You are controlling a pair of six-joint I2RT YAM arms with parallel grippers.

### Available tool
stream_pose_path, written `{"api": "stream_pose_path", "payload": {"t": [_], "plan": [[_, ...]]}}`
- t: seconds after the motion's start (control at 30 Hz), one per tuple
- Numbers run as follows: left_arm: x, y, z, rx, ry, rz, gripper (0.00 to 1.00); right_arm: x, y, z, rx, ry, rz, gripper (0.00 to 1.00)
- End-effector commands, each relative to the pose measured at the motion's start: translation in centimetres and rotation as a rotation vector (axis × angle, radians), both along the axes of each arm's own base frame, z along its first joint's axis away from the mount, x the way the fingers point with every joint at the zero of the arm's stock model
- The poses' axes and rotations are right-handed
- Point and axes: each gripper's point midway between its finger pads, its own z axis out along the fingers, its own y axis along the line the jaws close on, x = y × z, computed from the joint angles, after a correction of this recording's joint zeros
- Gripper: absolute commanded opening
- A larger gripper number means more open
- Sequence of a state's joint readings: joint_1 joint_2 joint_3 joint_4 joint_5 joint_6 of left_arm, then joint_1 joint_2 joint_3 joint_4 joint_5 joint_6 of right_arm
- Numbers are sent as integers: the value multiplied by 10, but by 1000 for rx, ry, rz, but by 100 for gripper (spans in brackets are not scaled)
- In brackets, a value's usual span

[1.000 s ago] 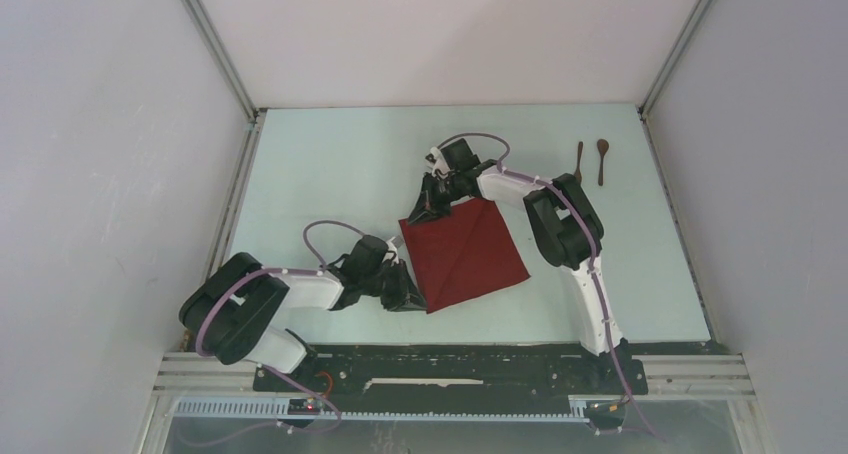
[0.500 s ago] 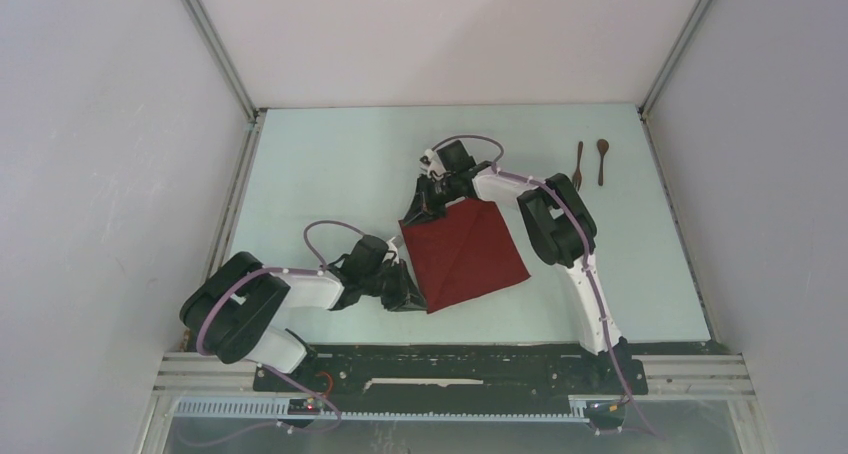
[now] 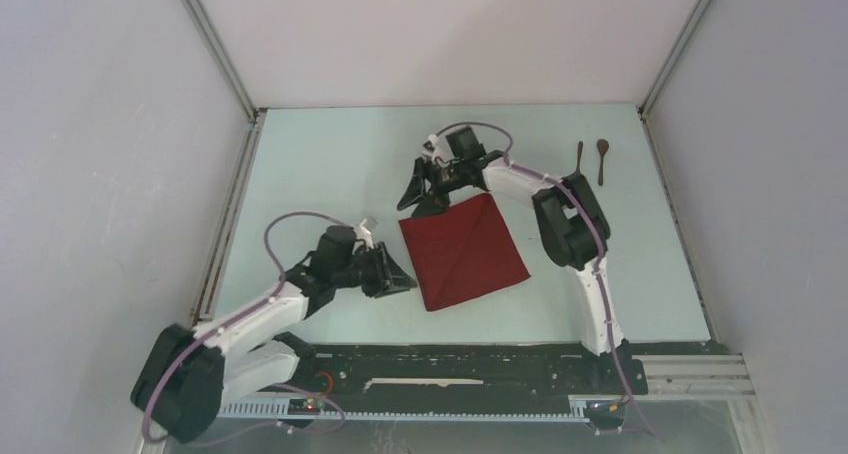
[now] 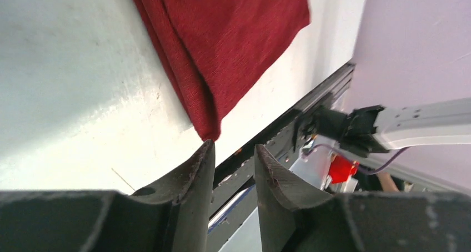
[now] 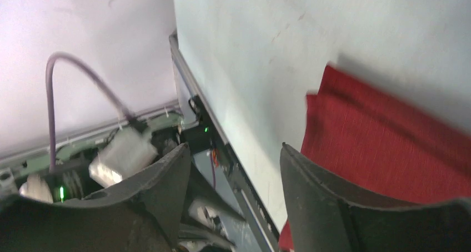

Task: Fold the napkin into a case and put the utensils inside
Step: Fold the square-folded napkin at the center of the board, then smooth out the upper triangle-folded napkin at the center of the board.

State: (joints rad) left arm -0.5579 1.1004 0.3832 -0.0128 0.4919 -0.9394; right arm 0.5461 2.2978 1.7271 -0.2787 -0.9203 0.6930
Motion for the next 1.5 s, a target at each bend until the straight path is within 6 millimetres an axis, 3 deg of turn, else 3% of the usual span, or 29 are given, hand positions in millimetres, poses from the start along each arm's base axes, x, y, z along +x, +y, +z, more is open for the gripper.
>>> {"api": "stream_pose_path", "payload": {"t": [0.0,0.1,0.17,0.3,0.43,0.57,0.7,0.9,1.23,1.33,1.47], "plan": [[7,26,28,-9,-50,58,37,9,-53,103,120,-195,-47,73],[35,29,55,-25,-117,93,35,20,-92,93,98,-227,-127,80],[60,21,64,-31,-127,100,29,28,-110,77,86,-208,-167,81],[117,1,71,-49,-131,132,17,47,-128,43,31,-207,-224,84],[158,-7,53,2,-119,159,14,63,-128,30,46,-205,-244,86],[177,-2,21,65,-65,177,12,72,-124,15,51,-186,-247,86],[187,10,-13,95,8,219,9,77,-124,-1,55,-154,-254,85],[200,24,-35,164,14,237,9,77,-125,-5,52,-156,-257,85],[195,42,-73,221,102,284,7,88,-148,-42,23,-115,-318,85],[194,45,-74,236,105,285,6,90,-149,-35,15,-130,-320,85],[194,45,-71,232,101,285,6,93,-146,9,20,-178,-310,86]]}}
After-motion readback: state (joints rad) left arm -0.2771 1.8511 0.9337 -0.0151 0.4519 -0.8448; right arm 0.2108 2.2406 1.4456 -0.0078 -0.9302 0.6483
